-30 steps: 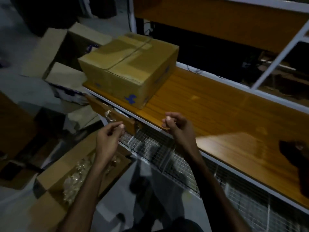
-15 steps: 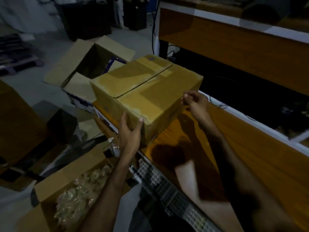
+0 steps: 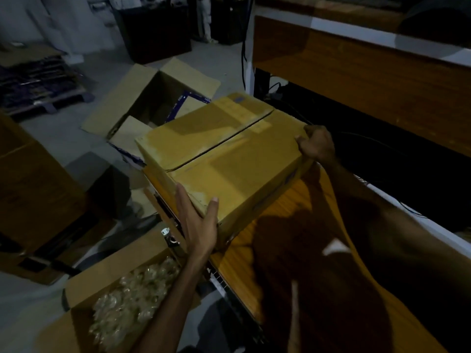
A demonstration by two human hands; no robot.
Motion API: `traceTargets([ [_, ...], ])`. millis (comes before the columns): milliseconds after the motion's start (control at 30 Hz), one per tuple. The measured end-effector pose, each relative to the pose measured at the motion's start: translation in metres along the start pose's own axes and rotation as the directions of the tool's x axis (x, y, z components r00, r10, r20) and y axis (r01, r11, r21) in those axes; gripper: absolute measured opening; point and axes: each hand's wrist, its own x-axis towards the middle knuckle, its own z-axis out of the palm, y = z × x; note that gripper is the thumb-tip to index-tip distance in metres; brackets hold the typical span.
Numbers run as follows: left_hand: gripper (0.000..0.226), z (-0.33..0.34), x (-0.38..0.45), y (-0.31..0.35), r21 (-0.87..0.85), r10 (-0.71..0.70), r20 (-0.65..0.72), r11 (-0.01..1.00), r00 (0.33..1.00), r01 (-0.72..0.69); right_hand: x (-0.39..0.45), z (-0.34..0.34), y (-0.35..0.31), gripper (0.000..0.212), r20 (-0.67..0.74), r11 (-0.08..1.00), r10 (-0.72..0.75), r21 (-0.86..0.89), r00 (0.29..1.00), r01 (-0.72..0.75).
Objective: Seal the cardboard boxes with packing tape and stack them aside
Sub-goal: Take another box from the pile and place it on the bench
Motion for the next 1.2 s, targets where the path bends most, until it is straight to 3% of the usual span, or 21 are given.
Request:
traceTargets([
  [200,0.091,-0.048,0.01,-0.006,-0.031,0.004,0.15,1.0,0.989,0.0,-0.077,0.003,0.011,0.072,-0.147,0.986,0.086,-0.131,0.985,-0.106],
  [300,0.087,-0.088,0.02,-0.011,-0.034,-0.013,0.245,0.999,0.969,0.022,-0.163,0.007,0.001,0.058,-0.274,0.973,0.158,-0.12,0.949,-0.196],
  [567,0.075,-0.167,0.063,-0.022,0.041,-0.015,0.51,0.999,0.86,-0.006,-0.405,0.039,-0.033,0.059,-0.45,0.916,0.284,-0.134,0.847,-0.378],
  [733,0.076,-0.141,0.053,-0.011,0.024,0.031,0.649,0.998,0.76,-0.061,-0.504,0.036,-0.039,0.059,-0.543,0.864,0.399,-0.047,0.738,-0.502],
  [967,0.078,-0.067,-0.035,0.012,-0.043,0.081,0.832,0.996,0.549,-0.082,-0.601,-0.01,0.011,0.061,-0.658,0.778,0.496,0.047,0.567,-0.626],
  [1200,0.088,-0.014,-0.129,0.028,-0.019,0.111,0.88,0.98,0.461,-0.199,-0.66,-0.067,0.073,0.058,-0.689,0.714,0.552,0.098,0.47,-0.694],
])
